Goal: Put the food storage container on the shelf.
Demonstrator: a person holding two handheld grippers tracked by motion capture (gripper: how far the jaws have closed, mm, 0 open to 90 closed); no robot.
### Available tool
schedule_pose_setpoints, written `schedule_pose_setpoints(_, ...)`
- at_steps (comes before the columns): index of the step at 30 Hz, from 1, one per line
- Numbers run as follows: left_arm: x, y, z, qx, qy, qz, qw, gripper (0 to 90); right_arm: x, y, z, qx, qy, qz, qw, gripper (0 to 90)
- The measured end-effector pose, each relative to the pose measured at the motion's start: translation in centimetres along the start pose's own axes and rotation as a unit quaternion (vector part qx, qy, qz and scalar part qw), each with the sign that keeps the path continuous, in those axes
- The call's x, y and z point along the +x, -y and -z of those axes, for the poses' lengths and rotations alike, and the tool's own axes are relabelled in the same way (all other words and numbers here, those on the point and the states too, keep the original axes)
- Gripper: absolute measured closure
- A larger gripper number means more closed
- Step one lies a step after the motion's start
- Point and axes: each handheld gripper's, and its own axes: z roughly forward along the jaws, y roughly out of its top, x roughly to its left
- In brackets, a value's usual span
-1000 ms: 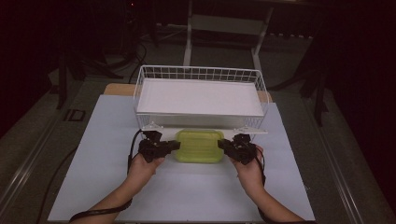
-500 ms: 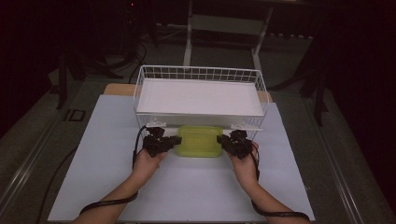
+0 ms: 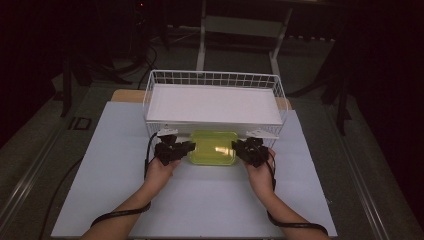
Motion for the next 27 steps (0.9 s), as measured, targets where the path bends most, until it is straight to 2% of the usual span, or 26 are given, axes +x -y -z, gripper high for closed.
schedule_pose_setpoints(2, 0.1, 0.0, -0.1, -0.001, -0.001, 0.003, 1.0000, 74.4, -0.2, -0.1, -0.3, -0.002, 0.003, -0.003, 1.0000, 73.0)
schedule_pose_setpoints(5, 0.2, 0.0, -0.4, -0.007, -0.004, 0.009, 0.9999, 73.0, 0.0, -0.1, -0.6, -0.009, 0.019, 0.004, 0.9998, 71.6)
schedule_pose_setpoints(6, 0.4, 0.0, -0.5, -0.013, -0.010, -0.007, 0.9998, 72.3, 0.0, 0.0, -0.7, -0.011, 0.019, 0.002, 0.9998, 69.6)
schedule_pose_setpoints(7, 0.3, 0.0, -0.5, -0.016, -0.014, -0.013, 0.9997, 71.4, 0.0, 0.0, -0.9, -0.013, 0.018, 0.003, 0.9998, 67.4)
schedule_pose_setpoints(10, 0.0, 0.1, -0.8, -0.017, -0.017, -0.014, 0.9996, 64.5, 0.2, 0.2, -1.3, -0.019, 0.018, 0.001, 0.9997, 61.7)
schedule_pose_setpoints(11, 0.1, 0.3, -1.1, -0.016, -0.022, -0.027, 0.9993, 61.7, 0.2, 0.3, -1.5, -0.018, 0.028, 0.004, 0.9994, 61.7)
schedule_pose_setpoints(12, 0.1, 0.3, -1.1, -0.016, -0.022, -0.027, 0.9993, 59.4, 0.3, 0.4, -1.7, -0.015, 0.038, 0.012, 0.9991, 62.1)
schedule_pose_setpoints(13, 0.2, 0.3, -1.3, -0.017, -0.019, -0.018, 0.9995, 59.0, 0.2, 0.5, -1.8, -0.018, 0.040, 0.017, 0.9989, 62.2)
schedule_pose_setpoints(15, 0.4, 0.4, -1.4, -0.020, -0.017, -0.005, 0.9996, 58.6, 0.2, 0.6, -1.9, -0.020, 0.038, 0.012, 0.9990, 61.9)
schedule_pose_setpoints(20, 0.9, 0.3, -1.6, -0.022, -0.023, -0.006, 0.9995, 56.7, 0.1, 0.7, -2.1, -0.024, 0.046, 0.013, 0.9986, 58.7)
schedule_pose_setpoints(21, 0.9, 0.3, -1.6, -0.022, -0.023, -0.006, 0.9995, 52.3, 0.1, 0.8, -2.1, -0.025, 0.047, 0.012, 0.9985, 58.0)
schedule_pose_setpoints(23, 0.8, 0.3, -1.6, -0.023, -0.030, -0.022, 0.9991, 50.8, 0.1, 0.8, -2.1, -0.023, 0.049, 0.014, 0.9985, 57.7)
schedule_pose_setpoints(24, 0.8, 0.3, -1.7, -0.024, -0.029, -0.019, 0.9991, 50.9, 0.1, 0.8, -2.1, -0.024, 0.049, 0.015, 0.9984, 57.3)
schedule_pose_setpoints(26, 0.8, 0.2, -1.7, -0.024, -0.034, -0.031, 0.9986, 50.7, 0.1, 0.7, -2.1, -0.022, 0.051, 0.011, 0.9984, 56.0)
schedule_pose_setpoints(27, 0.5, 0.1, -1.6, -0.026, -0.031, -0.029, 0.9988, 50.5, 0.2, 0.7, -2.1, -0.021, 0.052, 0.011, 0.9983, 54.0)
